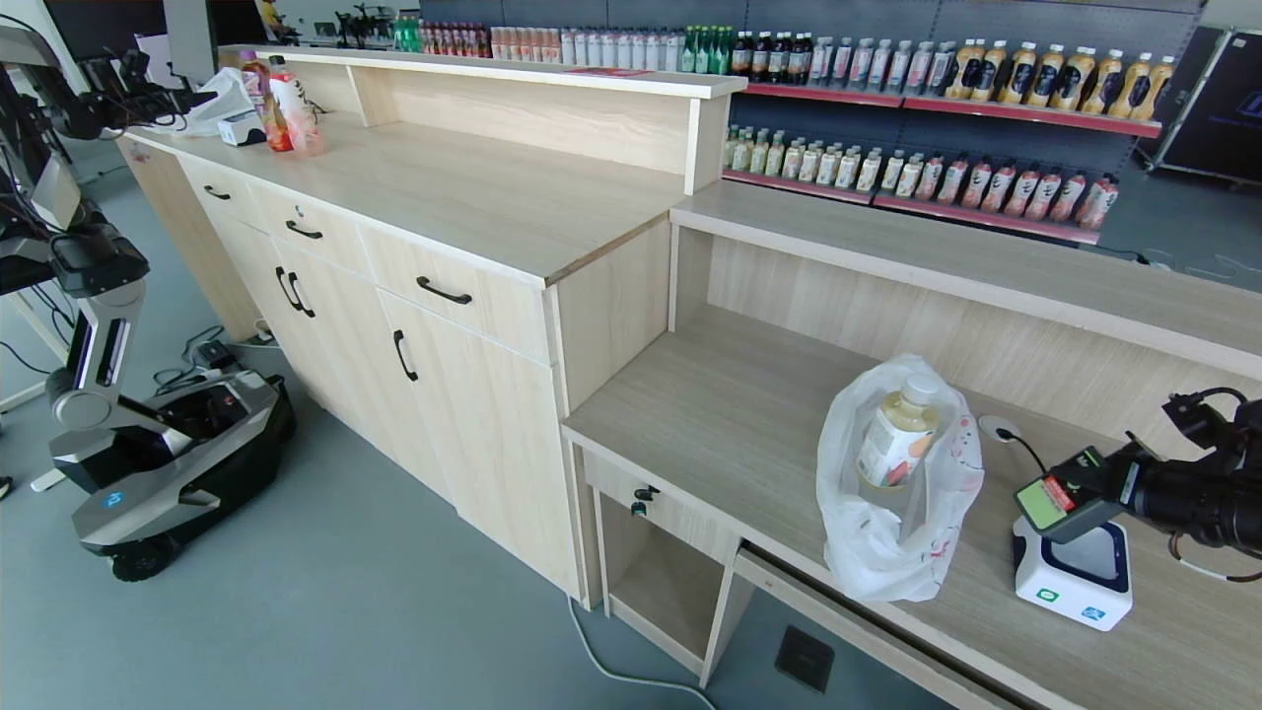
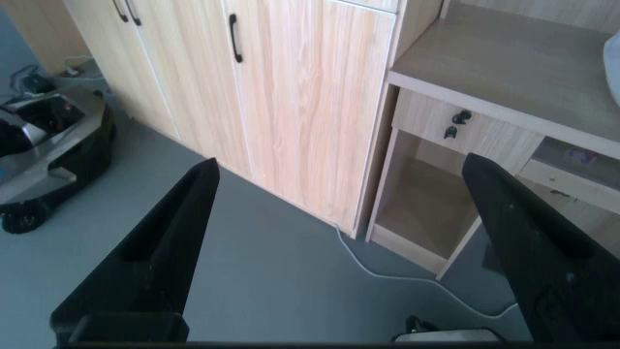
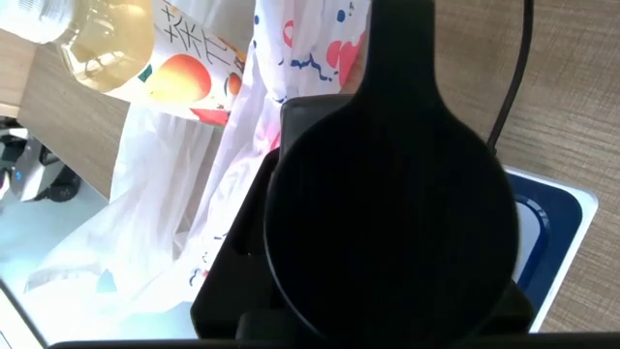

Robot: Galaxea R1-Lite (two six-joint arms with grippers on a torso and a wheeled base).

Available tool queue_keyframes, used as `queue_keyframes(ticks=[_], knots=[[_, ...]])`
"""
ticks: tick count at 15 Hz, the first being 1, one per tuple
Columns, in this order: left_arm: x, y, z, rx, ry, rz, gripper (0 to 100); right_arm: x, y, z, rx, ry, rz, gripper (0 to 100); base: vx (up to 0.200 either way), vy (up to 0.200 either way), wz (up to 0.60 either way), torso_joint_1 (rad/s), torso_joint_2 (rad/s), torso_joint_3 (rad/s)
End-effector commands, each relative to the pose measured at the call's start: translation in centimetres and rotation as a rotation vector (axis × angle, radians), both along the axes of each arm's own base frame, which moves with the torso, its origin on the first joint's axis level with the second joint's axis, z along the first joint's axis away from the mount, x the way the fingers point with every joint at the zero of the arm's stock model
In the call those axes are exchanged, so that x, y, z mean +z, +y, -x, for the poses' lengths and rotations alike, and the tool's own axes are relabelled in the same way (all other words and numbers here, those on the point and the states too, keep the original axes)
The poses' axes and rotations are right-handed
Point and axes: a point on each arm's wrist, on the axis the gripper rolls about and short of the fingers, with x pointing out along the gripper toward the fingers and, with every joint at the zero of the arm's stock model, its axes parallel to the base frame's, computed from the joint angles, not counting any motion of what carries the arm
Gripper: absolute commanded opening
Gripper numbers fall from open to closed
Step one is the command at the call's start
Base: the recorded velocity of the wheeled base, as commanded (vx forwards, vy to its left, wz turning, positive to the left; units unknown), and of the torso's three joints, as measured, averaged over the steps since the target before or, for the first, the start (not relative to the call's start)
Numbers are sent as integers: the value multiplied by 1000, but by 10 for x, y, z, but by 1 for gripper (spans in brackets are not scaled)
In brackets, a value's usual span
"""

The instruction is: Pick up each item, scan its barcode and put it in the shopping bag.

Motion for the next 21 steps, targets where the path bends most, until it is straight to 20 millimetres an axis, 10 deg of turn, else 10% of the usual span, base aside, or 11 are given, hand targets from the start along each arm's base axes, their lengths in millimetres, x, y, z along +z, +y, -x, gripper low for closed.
queue_keyframes(ticks=[1,11,17,21], knots=[[0,0,0,0,0,0,100,-1,-1,0,-1,3,-2,0,0,0,0,0,0,0],[0,0,0,0,0,0,100,14,0,1,13,-69,63,0,0,0,0,0,0,0],[0,0,0,0,0,0,100,73,45,101,275,-329,848,0,0,0,0,0,0,0],[0,0,0,0,0,0,100,87,58,105,355,-422,982,0,0,0,150,-1,1,1]])
